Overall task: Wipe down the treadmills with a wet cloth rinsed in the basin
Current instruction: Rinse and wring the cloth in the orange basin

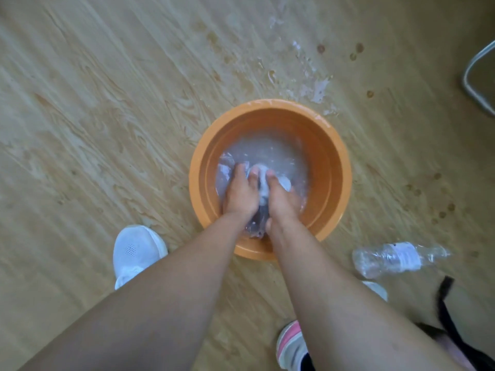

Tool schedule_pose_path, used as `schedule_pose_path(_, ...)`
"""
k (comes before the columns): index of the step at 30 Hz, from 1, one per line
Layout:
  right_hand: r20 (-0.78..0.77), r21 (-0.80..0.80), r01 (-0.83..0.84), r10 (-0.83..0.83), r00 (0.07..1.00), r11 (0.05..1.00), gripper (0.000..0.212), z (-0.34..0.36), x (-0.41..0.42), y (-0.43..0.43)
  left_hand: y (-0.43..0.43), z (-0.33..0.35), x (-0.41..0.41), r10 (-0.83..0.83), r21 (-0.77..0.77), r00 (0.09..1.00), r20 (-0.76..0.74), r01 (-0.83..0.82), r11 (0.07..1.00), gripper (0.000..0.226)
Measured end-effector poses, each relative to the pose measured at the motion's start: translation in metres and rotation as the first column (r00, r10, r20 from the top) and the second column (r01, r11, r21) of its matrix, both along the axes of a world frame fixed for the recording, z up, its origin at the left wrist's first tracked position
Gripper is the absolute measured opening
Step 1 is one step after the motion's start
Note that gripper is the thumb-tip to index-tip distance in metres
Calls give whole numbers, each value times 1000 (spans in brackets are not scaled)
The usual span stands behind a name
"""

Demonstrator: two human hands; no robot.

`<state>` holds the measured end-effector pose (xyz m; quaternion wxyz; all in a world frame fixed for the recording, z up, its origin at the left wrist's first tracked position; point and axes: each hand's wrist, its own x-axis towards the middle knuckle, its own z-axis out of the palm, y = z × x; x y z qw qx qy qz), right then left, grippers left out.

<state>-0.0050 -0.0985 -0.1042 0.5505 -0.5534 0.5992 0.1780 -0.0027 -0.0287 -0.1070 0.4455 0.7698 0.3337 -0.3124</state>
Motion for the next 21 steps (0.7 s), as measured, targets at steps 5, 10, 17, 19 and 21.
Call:
schedule_pose_path(5, 25, -186, -444, 456, 890, 876, 39, 2, 18, 9, 1, 7, 4, 137, -190, 985, -108, -155, 969, 44)
schedule_pose_path(10, 21, -125, -708, 715, 698, 695, 28, -8, 44, -2, -7, 33, -3, 278, -24, 958, 75, -277, 960, 50)
schedule_pose_path(17, -215, -374, -908, 935, 282, 188, 50, -1, 63, -39, 19, 50, -3, 169, 186, 967, 189, -204, 961, 21)
schedule_pose_path(19, -109, -426, -857, 925, 365, 288, 38, -6, 56, -48, 17, 41, 7, 129, 179, 989, 72, -140, 974, 24)
schedule_pose_path(21, 67, -424, -711, 802, 594, 562, 28, -6, 45, -47, 12, 29, 15, 70, 120, 997, 11, -71, 990, 28)
